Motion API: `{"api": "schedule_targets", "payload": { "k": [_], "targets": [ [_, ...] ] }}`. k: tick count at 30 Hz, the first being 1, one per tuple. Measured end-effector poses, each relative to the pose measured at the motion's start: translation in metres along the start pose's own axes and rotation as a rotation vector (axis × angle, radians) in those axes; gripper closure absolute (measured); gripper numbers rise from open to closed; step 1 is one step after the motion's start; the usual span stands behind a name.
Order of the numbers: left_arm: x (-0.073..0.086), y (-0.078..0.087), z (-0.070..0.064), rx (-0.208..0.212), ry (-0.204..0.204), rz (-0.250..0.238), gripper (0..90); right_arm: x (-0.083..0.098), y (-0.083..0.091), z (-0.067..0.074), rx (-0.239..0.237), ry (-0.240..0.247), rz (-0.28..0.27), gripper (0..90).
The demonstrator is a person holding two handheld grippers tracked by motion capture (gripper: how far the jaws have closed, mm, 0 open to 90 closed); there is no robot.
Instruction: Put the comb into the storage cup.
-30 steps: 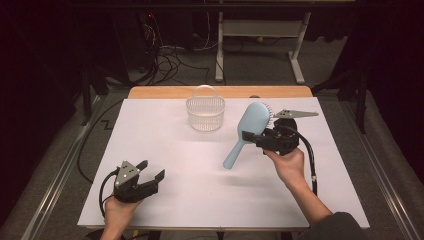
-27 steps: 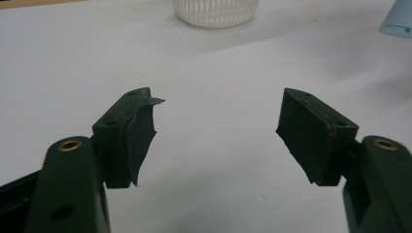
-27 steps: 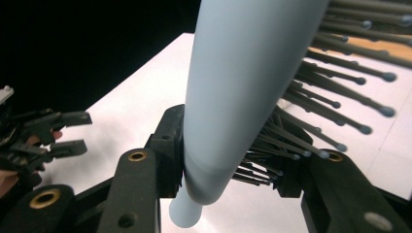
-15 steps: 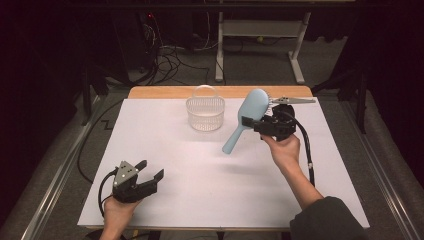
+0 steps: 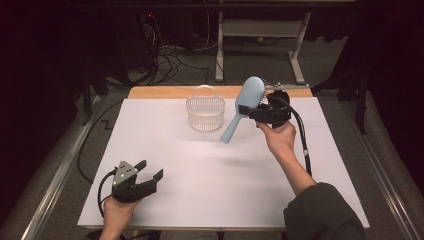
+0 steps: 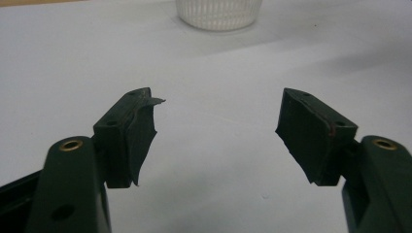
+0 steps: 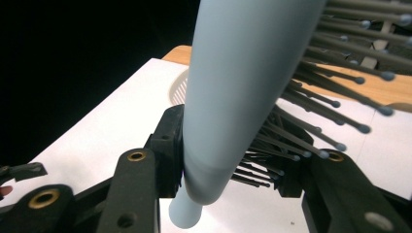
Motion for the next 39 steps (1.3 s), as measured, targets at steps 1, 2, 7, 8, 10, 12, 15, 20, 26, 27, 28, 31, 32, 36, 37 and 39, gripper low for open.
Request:
{"api": "schedule_targets", "payload": {
  "k": [1,2,7,8,10,12,15,20,26,27,28,31,32,36,37,39],
  "targets": [
    [0.0,0.0,0.0,0.001,0.002,0.002,30.4,-0.002,-0.001,0.0,0.002,0.003,0.0,56.1],
    [0.0,0.0,0.0,0.001,0.002,0.002,30.4,-0.004,-0.001,0.0,0.002,0.002,-0.002,56.1],
    [0.001,0.0,0.0,0.005,0.003,0.004,30.6,-0.015,-0.004,-0.001,0.003,0.002,-0.015,56.0],
    [0.0,0.0,0.001,0.007,0.005,0.004,30.7,-0.016,-0.005,-0.001,0.004,0.0,-0.018,56.0],
    [0.0,0.001,0.002,0.009,0.015,0.003,30.7,-0.019,-0.006,-0.003,0.008,-0.001,-0.018,56.1],
    [0.0,0.001,0.003,0.009,0.023,0.004,30.7,-0.022,-0.008,-0.005,0.015,-0.004,-0.021,56.0],
    [0.001,0.001,0.004,0.008,0.024,0.007,30.8,-0.024,-0.009,-0.006,0.017,-0.01,-0.023,56.1],
    [0.001,0.0,0.004,0.008,0.022,0.009,30.7,-0.032,-0.015,-0.012,0.03,-0.024,-0.031,56.0],
    [0.001,0.0,0.004,0.011,0.027,0.011,30.7,-0.04,-0.022,-0.014,0.035,-0.033,-0.034,56.1],
    [0.001,0.001,0.005,0.008,0.027,0.012,30.8,-0.041,-0.023,-0.014,0.034,-0.031,-0.033,56.0],
    [0.001,0.001,0.006,0.005,0.03,0.01,30.7,-0.042,-0.024,-0.013,0.03,-0.034,-0.03,56.0],
    [0.001,0.003,0.009,-0.001,0.039,0.006,30.8,-0.047,-0.027,-0.013,0.035,-0.029,-0.032,56.0],
    [0.001,0.003,0.009,-0.002,0.041,0.006,30.8,-0.049,-0.028,-0.013,0.037,-0.026,-0.034,56.1],
    [0.001,0.003,0.009,-0.003,0.04,0.004,30.8,-0.055,-0.034,-0.012,0.047,-0.02,-0.031,56.0],
    [0.001,0.003,0.009,-0.003,0.039,0.005,30.8,-0.057,-0.035,-0.012,0.049,-0.018,-0.029,56.1],
    [0.001,0.003,0.009,-0.002,0.039,0.004,30.9,-0.06,-0.037,-0.011,0.053,-0.018,-0.03,56.1]
  ]
}}
Point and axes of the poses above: each handheld gripper's, and its own axes: y roughly backward along the jaws, x roughly out of its underside, z roughly to its left, the point moved 5 cm from there along -y, roughly forward along the jaws, and after that the axes turned 9 degrees about y, right-handed, at the moved point
